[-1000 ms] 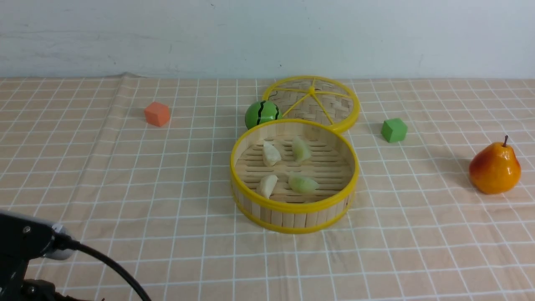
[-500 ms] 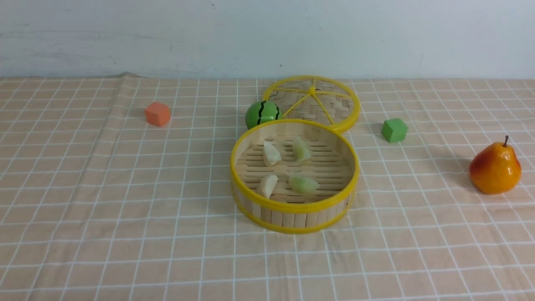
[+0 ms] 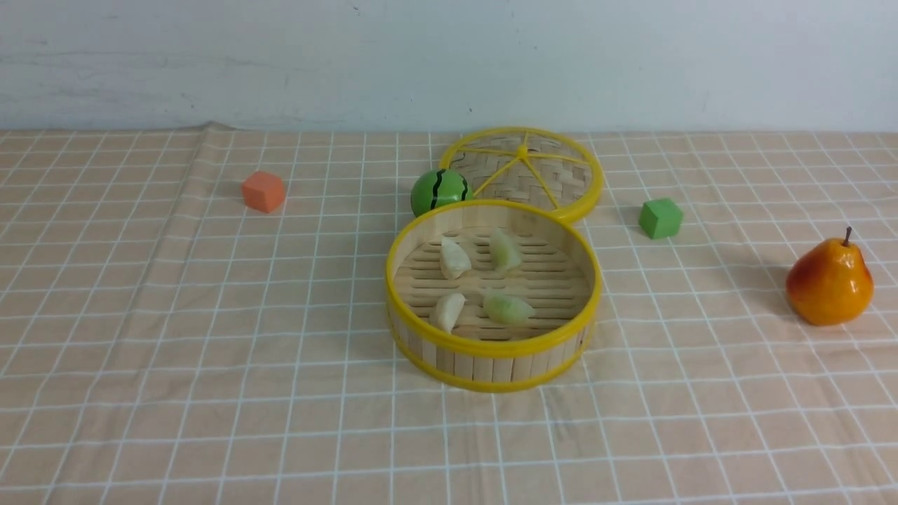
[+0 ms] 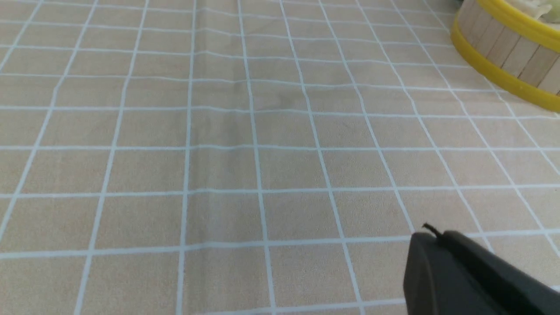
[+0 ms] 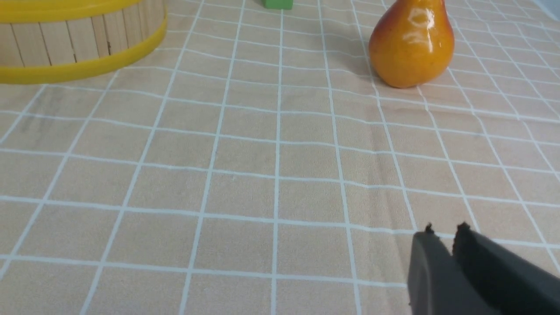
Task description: Put the dumplings into the steamer on the table with the brown tablecloth.
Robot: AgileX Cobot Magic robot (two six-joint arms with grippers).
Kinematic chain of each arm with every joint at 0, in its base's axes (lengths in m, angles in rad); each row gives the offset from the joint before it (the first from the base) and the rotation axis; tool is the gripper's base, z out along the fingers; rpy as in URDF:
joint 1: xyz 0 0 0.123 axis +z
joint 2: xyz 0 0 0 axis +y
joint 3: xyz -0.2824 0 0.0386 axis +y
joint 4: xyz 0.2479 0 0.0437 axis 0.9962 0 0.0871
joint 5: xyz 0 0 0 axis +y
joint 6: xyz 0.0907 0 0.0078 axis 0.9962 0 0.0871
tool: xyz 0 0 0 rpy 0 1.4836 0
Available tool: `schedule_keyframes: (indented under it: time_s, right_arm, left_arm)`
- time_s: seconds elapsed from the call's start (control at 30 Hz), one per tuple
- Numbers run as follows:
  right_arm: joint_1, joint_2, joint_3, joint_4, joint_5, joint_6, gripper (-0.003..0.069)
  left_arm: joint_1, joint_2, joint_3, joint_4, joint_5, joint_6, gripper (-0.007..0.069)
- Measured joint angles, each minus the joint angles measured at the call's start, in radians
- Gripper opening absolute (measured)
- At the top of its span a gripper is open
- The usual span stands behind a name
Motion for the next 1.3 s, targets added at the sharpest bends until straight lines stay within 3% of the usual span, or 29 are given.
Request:
schedule_keyframes:
  time_s: [0.23, 0.53, 1.3]
  right_arm:
    - [0.0, 0.0, 0.0, 0.0, 0.0, -0.001, 0.009]
    - [0.0, 0.0, 0.0, 0.0, 0.001, -0.001, 0.0104]
    - [0.0, 0.0, 0.0, 0.0, 0.001, -0.003, 0.0125]
  left_arm:
    - [0.023, 0.0, 0.0, -0.056, -0.008, 0.0, -0.0013]
    - [0.139, 0.0, 0.0, -0.067, -0.024, 0.0, -0.0013]
    - [0.14, 0.0, 0.0, -0.067, -0.024, 0.0, -0.0013]
